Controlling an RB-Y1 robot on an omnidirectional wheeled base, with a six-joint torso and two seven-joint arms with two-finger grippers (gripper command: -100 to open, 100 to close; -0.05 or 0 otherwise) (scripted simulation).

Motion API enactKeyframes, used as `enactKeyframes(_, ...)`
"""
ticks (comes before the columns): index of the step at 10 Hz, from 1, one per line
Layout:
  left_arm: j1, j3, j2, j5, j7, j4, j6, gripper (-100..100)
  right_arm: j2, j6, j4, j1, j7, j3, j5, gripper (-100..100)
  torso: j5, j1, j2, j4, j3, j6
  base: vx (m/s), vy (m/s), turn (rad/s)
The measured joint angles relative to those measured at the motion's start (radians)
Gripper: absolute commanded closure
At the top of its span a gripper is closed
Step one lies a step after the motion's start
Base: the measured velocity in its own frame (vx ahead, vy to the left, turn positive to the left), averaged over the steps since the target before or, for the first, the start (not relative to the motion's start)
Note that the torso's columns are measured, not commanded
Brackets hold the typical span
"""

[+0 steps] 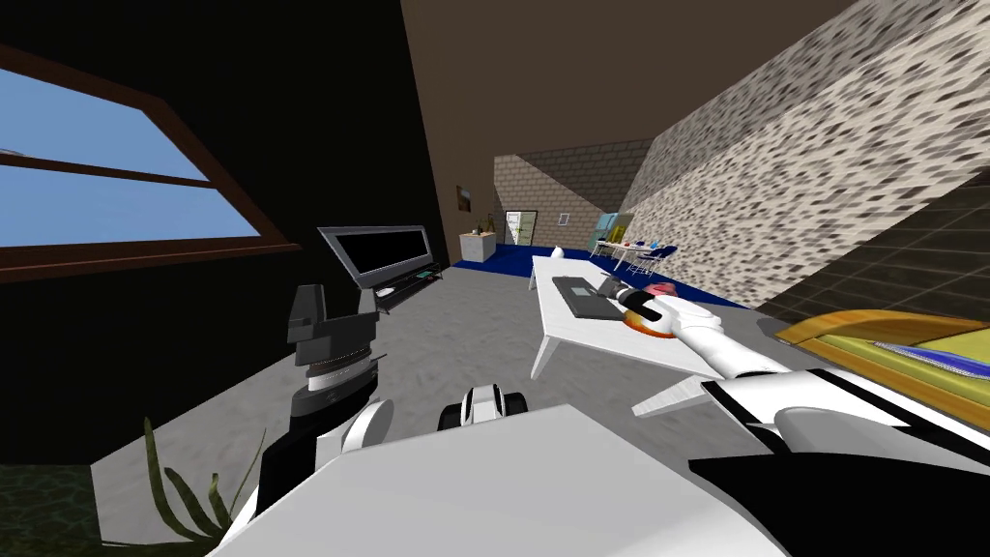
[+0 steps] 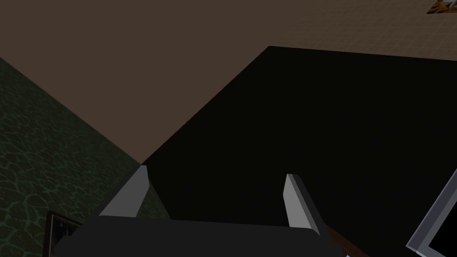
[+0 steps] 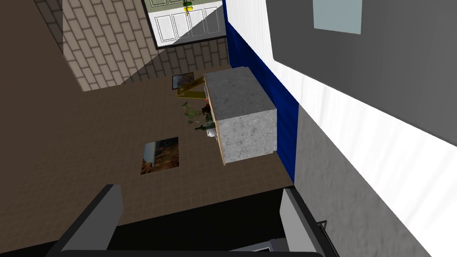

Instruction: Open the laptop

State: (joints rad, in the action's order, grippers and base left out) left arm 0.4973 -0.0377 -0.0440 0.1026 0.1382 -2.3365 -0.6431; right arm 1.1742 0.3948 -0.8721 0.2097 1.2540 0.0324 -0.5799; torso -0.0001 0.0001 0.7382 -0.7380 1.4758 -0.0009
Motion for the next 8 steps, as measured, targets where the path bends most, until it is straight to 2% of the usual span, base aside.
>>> enactKeyframes(1,0.000,0.000,0.000,0.000,0.000,0.000,0.000,0,0.003,0.002,0.012,0.030,0.003,-0.030,0.002,-100,0.000,0.000,-0.001,0.000,0.001,0.000,-0.004,0.000,0.036)
enactKeyframes(2,0.000,0.000,0.000,0.000,0.000,0.000,0.000,0,0.003,0.002,0.012,0.045,0.005,-0.040,0.003,-100,0.000,0.000,-0.001,0.000,0.001,0.001,0.000,0.000,0.000)
enactKeyframes(3,0.000,0.000,0.000,0.000,0.000,0.000,0.000,0,0.003,0.002,0.012,0.047,0.006,-0.041,0.003,0,0.000,-0.001,0.000,0.000,0.000,0.001,0.000,0.000,0.000)
enactKeyframes(8,0.000,0.000,0.000,0.000,0.000,0.000,0.000,0,0.003,0.002,0.012,0.047,0.005,-0.041,0.003,0,0.000,0.000,0.000,0.000,0.000,0.001,0.000,0.000,0.000)
